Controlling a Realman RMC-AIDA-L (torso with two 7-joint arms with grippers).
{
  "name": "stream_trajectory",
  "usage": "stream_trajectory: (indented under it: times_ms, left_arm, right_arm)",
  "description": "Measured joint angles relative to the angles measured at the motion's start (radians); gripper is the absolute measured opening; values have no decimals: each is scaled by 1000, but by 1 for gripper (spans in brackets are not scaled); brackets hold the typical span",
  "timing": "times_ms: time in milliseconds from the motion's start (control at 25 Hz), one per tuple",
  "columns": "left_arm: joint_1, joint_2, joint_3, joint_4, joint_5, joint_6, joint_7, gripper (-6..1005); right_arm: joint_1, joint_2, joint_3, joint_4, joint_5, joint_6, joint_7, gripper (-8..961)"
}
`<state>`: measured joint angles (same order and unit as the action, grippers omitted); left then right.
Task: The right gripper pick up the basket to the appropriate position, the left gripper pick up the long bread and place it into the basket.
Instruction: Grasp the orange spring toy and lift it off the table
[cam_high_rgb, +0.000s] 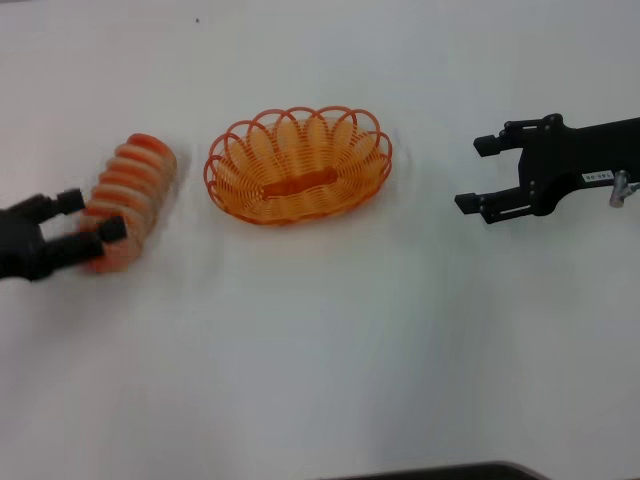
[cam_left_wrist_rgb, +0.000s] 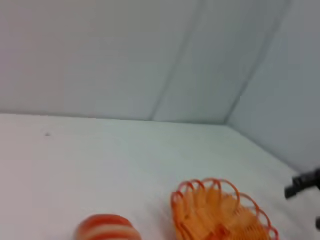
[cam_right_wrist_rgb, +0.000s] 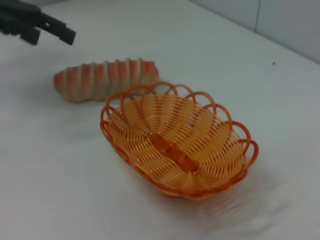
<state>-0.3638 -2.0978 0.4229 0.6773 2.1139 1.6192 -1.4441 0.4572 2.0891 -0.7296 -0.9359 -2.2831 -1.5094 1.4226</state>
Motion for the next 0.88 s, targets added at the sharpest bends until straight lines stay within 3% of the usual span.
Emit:
stream_trajectory:
  times_ms: [160,320,440,480,520,600,760,880]
  left_arm:
    - [-17,-3,2,126,6,7,-243,908]
    - [-40,3,77,264,45,-7,-478,908]
    - [-84,8,198,405,178,-39,-661,908]
    - [-84,8,198,405,178,-39,-661,908]
    - [-119,-1,287,494,299,-58,-774,908]
    - [-154,-11,349,550,400,-67,-849,908]
    - [-265,-34,408,567,578,-65,-980,907]
    - [-313,-34,441,530,638,-60,-1023,907]
  right_arm:
    - [4,0,-3,-1,5,1,2,861]
    - [10,0,-3,-1,5,8,6,861]
    - [17,0,-2,-3,5,14,19,861]
    - [17,0,-2,-3,5,14,19,861]
    - [19,0,-1,-4,5,16,23,862]
    - [20,0,-1,-6,5,19,26,862]
    - [21,0,-2,-10,5,22,28,862]
    - [23,0,-1,-11,5,22,29,861]
